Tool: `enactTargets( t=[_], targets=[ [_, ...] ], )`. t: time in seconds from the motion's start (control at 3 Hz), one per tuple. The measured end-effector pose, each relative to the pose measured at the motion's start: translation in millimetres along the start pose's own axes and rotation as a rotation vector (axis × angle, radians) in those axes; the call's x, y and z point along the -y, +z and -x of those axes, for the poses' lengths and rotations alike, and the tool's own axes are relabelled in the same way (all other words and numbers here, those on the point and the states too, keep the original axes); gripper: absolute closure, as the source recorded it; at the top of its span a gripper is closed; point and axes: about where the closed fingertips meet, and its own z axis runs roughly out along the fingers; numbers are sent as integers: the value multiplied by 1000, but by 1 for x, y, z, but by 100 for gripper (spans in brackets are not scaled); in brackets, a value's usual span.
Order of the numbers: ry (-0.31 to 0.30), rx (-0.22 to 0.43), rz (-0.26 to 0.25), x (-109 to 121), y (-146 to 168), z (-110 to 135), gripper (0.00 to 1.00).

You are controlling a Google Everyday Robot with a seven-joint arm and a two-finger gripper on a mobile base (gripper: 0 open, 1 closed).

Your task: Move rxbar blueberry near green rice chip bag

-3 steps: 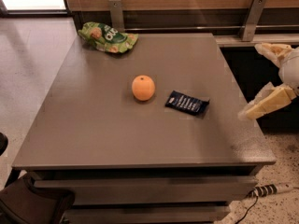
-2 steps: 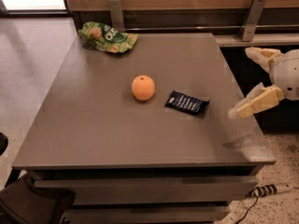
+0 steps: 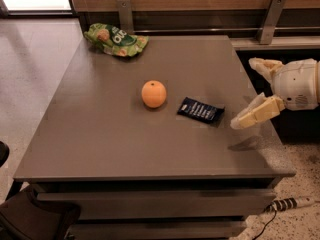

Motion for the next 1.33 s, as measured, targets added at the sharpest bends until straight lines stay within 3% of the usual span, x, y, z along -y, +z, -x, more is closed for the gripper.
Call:
enactTargets(
  t=[1.0,1.33],
  targets=[
    [81,-26,47,-22,75,-38,0],
    [108,-9,68,-31,95,-45,16]
  ],
)
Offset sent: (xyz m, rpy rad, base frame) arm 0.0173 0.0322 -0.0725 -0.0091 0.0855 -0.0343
